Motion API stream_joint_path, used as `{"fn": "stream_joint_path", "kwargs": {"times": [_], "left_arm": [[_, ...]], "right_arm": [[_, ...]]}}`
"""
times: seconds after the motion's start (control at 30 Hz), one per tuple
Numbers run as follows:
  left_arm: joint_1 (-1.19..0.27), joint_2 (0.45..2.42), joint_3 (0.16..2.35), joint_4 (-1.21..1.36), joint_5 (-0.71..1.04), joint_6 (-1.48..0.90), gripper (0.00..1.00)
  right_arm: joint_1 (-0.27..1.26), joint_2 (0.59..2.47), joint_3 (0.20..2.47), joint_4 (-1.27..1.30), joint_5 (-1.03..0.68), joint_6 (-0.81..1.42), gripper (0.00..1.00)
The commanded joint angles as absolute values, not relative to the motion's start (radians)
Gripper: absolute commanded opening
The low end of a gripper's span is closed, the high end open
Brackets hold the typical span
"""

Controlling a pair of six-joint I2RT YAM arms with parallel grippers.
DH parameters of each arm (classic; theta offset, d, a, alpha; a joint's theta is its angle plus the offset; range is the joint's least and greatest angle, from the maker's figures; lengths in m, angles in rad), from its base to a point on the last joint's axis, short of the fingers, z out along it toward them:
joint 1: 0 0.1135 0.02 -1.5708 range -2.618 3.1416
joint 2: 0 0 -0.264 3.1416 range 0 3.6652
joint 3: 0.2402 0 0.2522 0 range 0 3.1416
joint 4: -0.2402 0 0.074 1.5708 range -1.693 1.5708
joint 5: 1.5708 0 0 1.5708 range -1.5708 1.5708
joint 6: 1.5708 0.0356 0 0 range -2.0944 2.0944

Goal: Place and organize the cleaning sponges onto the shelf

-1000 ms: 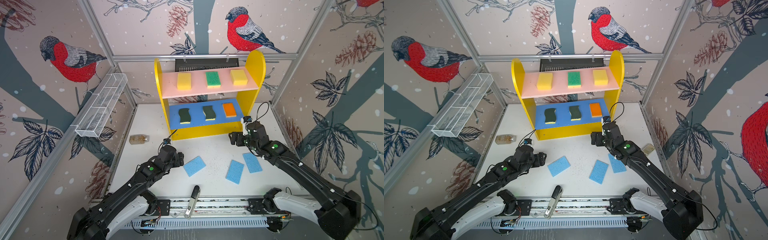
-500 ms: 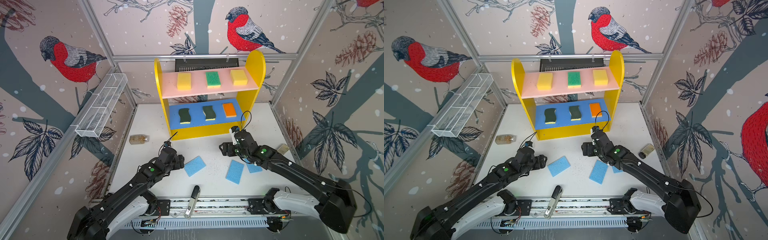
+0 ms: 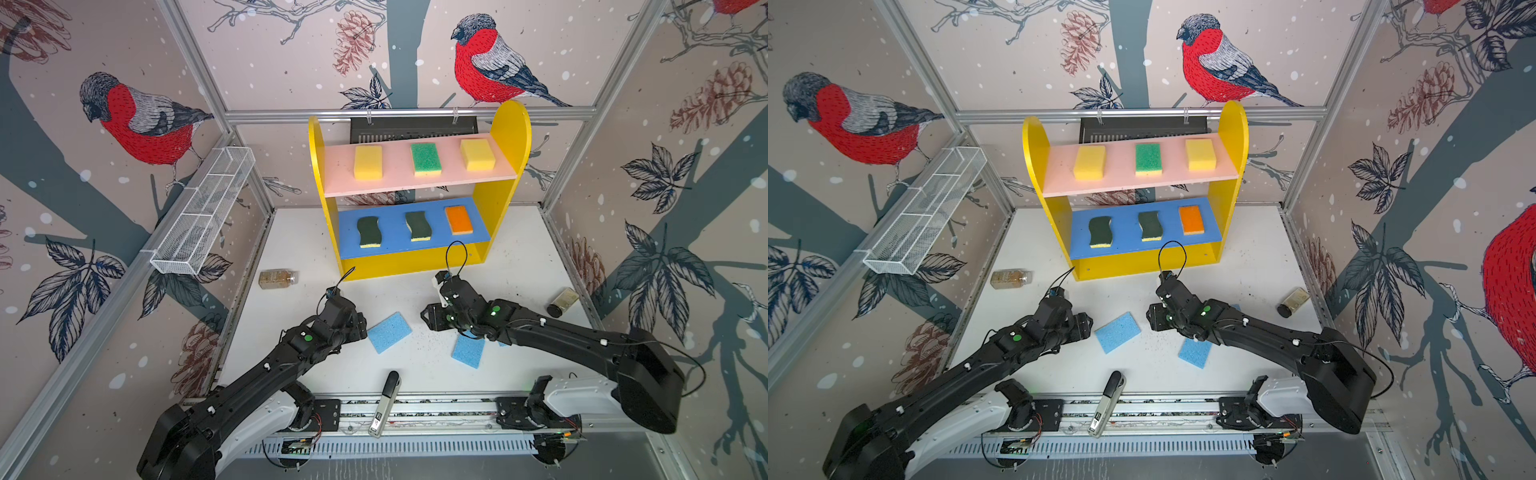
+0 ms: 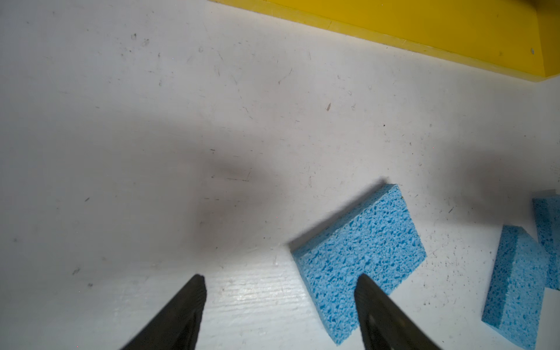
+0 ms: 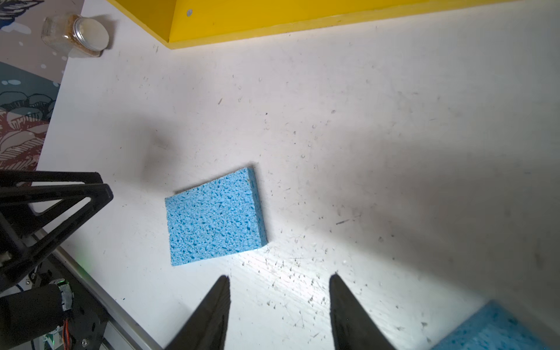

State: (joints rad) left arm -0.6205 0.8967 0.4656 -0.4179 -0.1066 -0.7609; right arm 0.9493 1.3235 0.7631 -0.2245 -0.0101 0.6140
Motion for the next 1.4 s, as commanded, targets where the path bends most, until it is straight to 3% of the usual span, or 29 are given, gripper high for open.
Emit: {"fn": "stream_joint_path", "kwargs": {"times": [0.0, 0.53, 1.37], "left_arm": [[-0.622, 0.900, 0.454, -0.427, -0.096, -0.791, 0.78], [-0.624, 0.820, 0.421, -0.442, -0.075, -0.835, 0.75], [-0.640, 0.758, 0.356, -0.356, -0.011, -0.872, 0.75]], "right_arm": [[0.989, 1.347, 0.748, -0.167, -0.037, 0.644, 0.48], [1.085, 1.519, 0.734, -0.043, -0.069, 0.698, 0.27], [1.031, 1.742, 0.865, 0.017, -0.102, 0.617, 0.21]]}}
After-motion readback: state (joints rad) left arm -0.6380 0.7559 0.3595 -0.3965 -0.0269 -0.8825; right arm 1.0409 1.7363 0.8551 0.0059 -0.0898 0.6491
